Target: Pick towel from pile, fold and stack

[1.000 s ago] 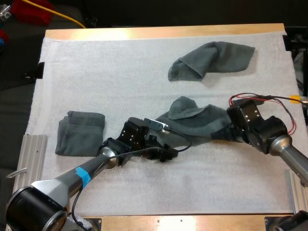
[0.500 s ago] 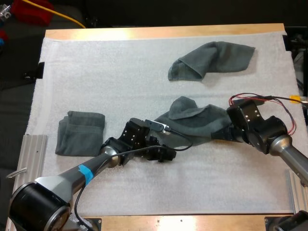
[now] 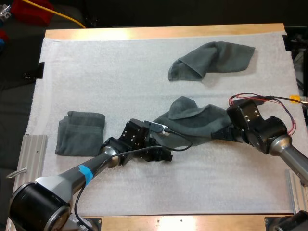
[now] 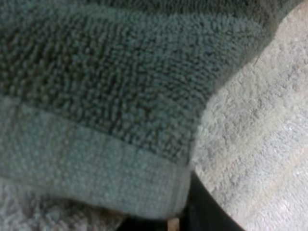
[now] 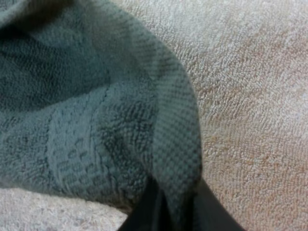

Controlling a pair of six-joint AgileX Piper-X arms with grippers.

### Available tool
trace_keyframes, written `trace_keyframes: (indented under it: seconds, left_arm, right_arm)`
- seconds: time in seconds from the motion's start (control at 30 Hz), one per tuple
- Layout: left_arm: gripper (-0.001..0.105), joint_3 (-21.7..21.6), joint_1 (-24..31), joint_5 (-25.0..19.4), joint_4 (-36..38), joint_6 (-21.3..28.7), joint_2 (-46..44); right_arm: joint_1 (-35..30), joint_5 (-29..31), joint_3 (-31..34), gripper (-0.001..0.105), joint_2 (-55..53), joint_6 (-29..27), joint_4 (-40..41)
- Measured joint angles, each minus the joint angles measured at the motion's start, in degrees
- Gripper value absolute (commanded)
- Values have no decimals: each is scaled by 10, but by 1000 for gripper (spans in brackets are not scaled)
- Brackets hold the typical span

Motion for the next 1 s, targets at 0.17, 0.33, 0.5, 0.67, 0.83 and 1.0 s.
trace_keyframes:
  seconds: [0.17,0.33,0.5,0.67,0.83,1.0]
  left_arm:
    - [0,-3,0,-8,49,41,-45]
    - [0,-7,0,-50,141,110,-115]
    - [0,-29,0,-72,226,152,-174]
    - [0,-79,0,-89,295,169,-206]
    - [0,-145,0,-90,361,183,-211]
    - [0,-202,0,-106,417,205,-219]
  right_arm:
    - [0,-7,0,3,0,0,0]
    - [0,-35,0,3,-6,11,3]
    - [0,-73,0,3,-27,30,19]
    - [0,-102,0,3,-44,30,59]
    - [0,-162,0,3,-74,55,79]
    - [0,-201,-1,3,-115,73,81]
